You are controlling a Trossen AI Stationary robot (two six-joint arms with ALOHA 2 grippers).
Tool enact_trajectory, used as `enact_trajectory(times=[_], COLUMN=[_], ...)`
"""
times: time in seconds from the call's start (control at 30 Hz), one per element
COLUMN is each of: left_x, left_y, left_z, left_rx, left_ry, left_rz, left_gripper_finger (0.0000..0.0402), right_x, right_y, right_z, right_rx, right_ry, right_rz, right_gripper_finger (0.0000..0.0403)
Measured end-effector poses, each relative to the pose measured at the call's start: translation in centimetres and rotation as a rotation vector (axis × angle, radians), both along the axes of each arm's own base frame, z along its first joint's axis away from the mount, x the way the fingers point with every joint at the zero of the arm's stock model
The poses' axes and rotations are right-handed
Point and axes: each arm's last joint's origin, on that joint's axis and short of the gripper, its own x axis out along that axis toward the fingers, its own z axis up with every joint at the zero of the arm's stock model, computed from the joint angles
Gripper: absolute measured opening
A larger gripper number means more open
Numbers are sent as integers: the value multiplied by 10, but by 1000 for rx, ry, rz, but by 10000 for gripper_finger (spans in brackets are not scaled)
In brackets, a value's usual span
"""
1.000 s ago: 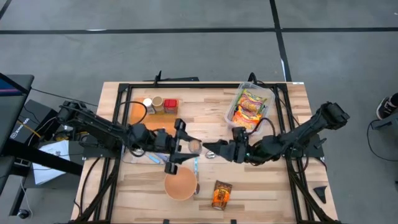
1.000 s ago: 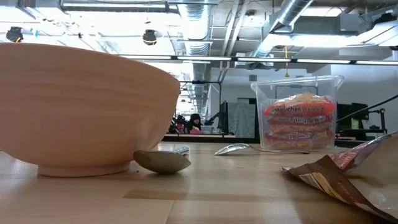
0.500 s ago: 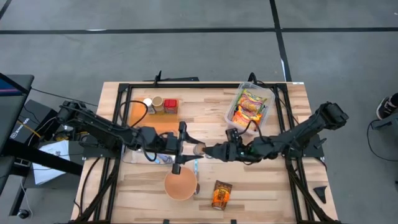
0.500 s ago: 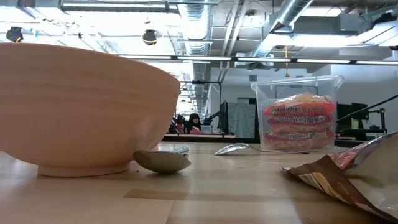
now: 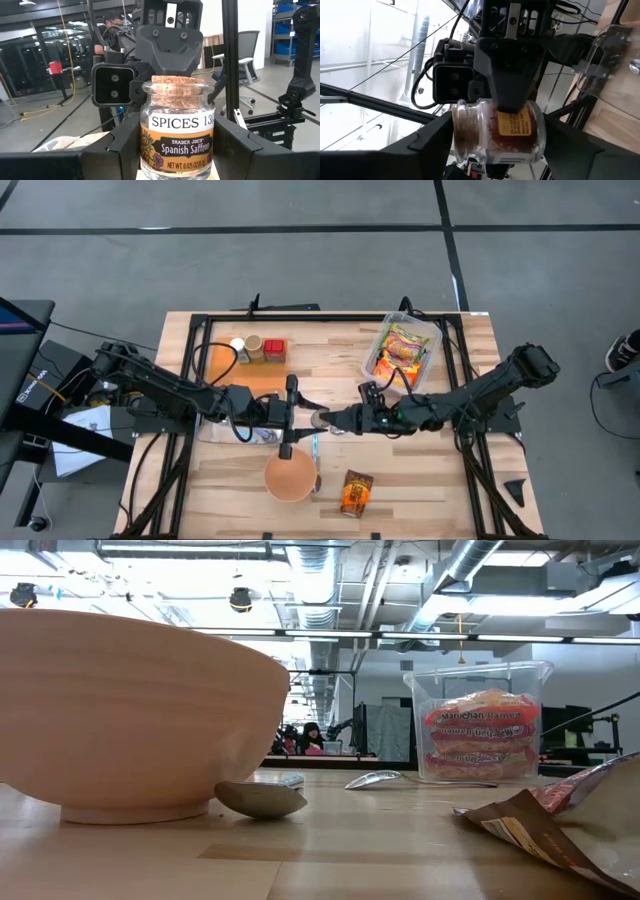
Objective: Pick & Place Food Item
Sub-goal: Put the brown seasoning bottle into the orange bin
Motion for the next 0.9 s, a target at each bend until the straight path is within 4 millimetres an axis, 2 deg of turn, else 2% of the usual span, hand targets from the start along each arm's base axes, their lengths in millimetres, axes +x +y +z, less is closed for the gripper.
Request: enact_trajectory(times=[0.13,0.3,0.33,0.5,0.57,0.63,0.73,0.9], left_x=[0,0,0,0,-2,-7,-19,-46], left_y=[1,2,2,6,7,9,11,9], left_z=[0,0,0,-5,-7,-9,-2,17], left_rx=[2,-22,-27,-40,-28,-5,11,-22], left_ry=[-1,4,6,63,94,142,177,173], left_rz=[6,34,46,145,154,172,183,142], left_gripper_finger=[182,186,202,328,362,380,381,339], right_x=[0,0,0,0,0,0,-1,-2], right_y=[0,0,0,-1,0,0,2,-2], right_z=[0,0,0,1,2,2,0,-10], right_rx=[1,5,1,-25,-24,-23,-26,-33], right_ry=[-1,-1,-1,-5,-9,-11,17,151], right_rz=[-2,-3,-4,-15,-12,3,14,-20], right_gripper_finger=[240,238,239,239,239,239,239,238])
